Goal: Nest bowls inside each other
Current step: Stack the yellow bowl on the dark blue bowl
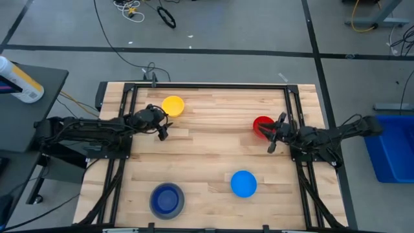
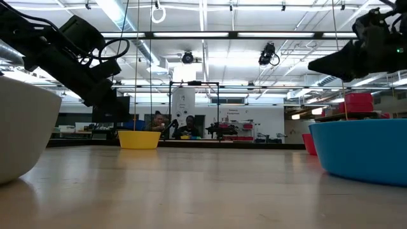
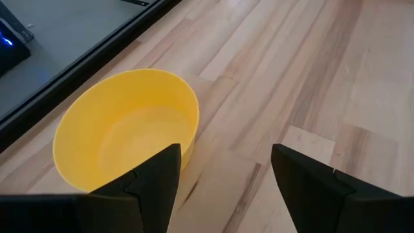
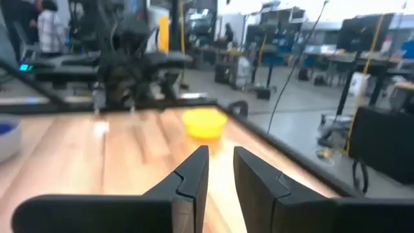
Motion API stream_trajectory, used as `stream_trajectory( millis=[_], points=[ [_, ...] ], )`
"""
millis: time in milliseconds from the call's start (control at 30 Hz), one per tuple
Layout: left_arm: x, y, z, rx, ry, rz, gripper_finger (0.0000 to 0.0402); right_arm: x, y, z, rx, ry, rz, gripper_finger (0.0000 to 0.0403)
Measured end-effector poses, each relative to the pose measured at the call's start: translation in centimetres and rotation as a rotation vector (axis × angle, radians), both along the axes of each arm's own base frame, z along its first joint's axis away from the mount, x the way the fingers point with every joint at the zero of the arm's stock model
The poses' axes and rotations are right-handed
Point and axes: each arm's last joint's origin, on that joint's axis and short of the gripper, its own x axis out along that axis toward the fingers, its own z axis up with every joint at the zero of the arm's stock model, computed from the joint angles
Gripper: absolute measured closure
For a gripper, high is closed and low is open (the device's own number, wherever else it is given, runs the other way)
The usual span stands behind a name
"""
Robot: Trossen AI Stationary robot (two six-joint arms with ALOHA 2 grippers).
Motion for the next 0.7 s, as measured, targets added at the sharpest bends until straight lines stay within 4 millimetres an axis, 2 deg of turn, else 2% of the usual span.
stream_trajectory(
  millis=[167,467,567,700],
  points=[
    [-0.1,-0.1,-0.1,-0.014,0.01,-0.009,0.0152,-1.1,-0.4,-0.8,0.029,0.053,-0.055,0.0321],
    [-0.3,0.0,-0.5,-0.08,0.077,0.024,0.0152,-1.8,-0.4,0.1,-0.008,-0.004,-0.024,0.032],
    [0.5,0.3,0.4,-0.076,0.112,0.047,0.0152,-1.8,-0.4,0.1,-0.007,-0.003,-0.024,0.0321],
    [2.5,1.2,1.8,-0.069,0.199,0.075,0.0152,-1.8,-0.4,0.1,-0.008,-0.003,-0.016,0.0322]
  ],
)
